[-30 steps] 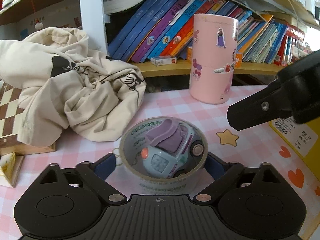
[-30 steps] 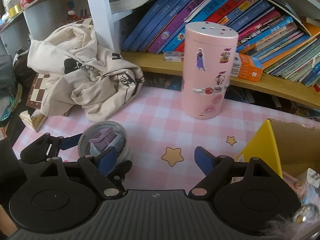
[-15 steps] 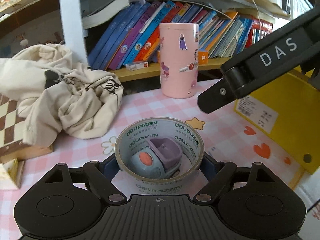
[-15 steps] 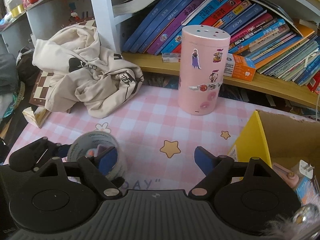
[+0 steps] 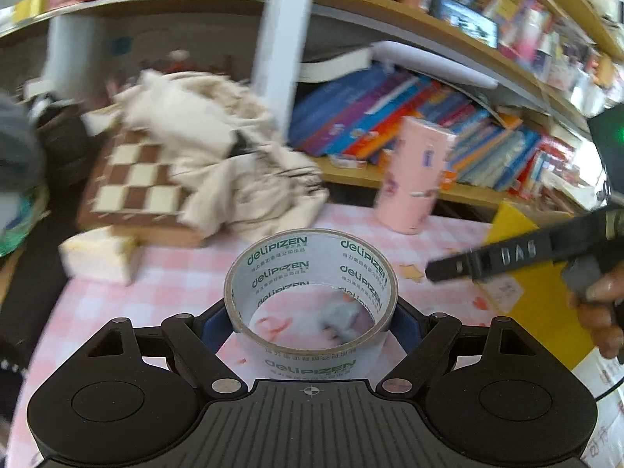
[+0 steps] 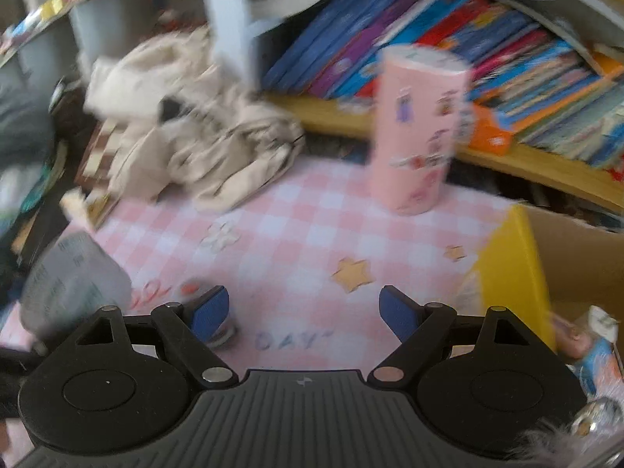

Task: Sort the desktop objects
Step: 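Close the left tool on the grey tape roll and lift it off the toy car, then close the right tool on the grey-purple toy car while the left tool holds the tape roll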

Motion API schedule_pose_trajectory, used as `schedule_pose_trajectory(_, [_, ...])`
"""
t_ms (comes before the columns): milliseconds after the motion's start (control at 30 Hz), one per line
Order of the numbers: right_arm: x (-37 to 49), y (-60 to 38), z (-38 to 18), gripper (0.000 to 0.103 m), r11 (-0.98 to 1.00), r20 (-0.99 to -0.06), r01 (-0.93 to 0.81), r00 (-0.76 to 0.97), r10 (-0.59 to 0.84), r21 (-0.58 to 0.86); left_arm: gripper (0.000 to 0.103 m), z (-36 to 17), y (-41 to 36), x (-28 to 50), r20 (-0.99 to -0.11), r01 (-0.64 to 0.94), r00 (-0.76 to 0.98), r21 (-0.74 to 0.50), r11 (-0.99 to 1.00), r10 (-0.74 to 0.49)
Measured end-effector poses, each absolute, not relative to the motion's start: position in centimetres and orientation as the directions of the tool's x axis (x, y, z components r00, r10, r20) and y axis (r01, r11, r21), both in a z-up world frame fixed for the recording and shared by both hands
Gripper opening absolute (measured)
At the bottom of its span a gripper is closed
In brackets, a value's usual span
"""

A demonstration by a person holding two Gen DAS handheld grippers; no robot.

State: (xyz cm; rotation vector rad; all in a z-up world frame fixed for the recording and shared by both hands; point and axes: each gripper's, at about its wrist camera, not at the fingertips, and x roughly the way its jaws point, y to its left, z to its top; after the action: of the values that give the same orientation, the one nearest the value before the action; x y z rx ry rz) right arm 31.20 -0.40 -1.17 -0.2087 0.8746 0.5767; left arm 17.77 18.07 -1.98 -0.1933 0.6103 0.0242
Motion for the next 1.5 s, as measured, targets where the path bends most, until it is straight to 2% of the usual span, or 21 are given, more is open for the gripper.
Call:
schedule_pose_trajectory(200, [29.8,4.6,-3.3,0.081,0.693,-0.806,-0.721,0.415,0.421,-0.009,0.084,-3.4,20.2,16.5,-0.629,-0.161,0.777,-0.158,0.974,0.026])
schedule_pose_trajectory(367, [29.9,7.6,-4.7,0.077,0.628,-0.825,-0.777,0.382,0.417,-0.042,0.084,-3.7,20.7,16.3,-0.637,-0.169,0.77,-0.166,0.972,0.025])
schedule_pose_trajectory(533, [30.7,8.8,-6.0,0.061,0.624,-0.851,-0.781,0.34,0.4,-0.019,0.084,-4.0,20.7,16.6,-0.653,-0.156,0.757,-0.173,0.973,0.005])
schedule_pose_trajectory(633, [31.1,8.8,-6.5,0.049,0.638,-0.856,-0.77,0.341,0.388,-0.018,0.084,-4.2,20.7,16.8,-0.661,-0.154,0.751,-0.175,0.972,0.0])
schedule_pose_trajectory(667, [31.2,8.7,-6.5,0.041,0.642,-0.856,-0.767,0.346,0.385,-0.021,0.084,-4.2,20.7,16.8,-0.662,-0.154,0.75,-0.176,0.972,-0.001])
schedule_pose_trajectory(1133, [28.0,5.6,-3.2,0.04,0.673,-0.834,-0.738,0.342,0.433,0.047,0.084,-1.8,19.2,15.6,-0.609,-0.107,0.793,-0.178,0.978,-0.024])
schedule_pose_trajectory(1500, [22.6,1.7,-0.4,0.04,0.681,-0.814,-0.731,0.373,0.445,0.037,0.084,0.5,17.1,12.8,-0.561,-0.024,0.823,-0.188,0.982,-0.088])
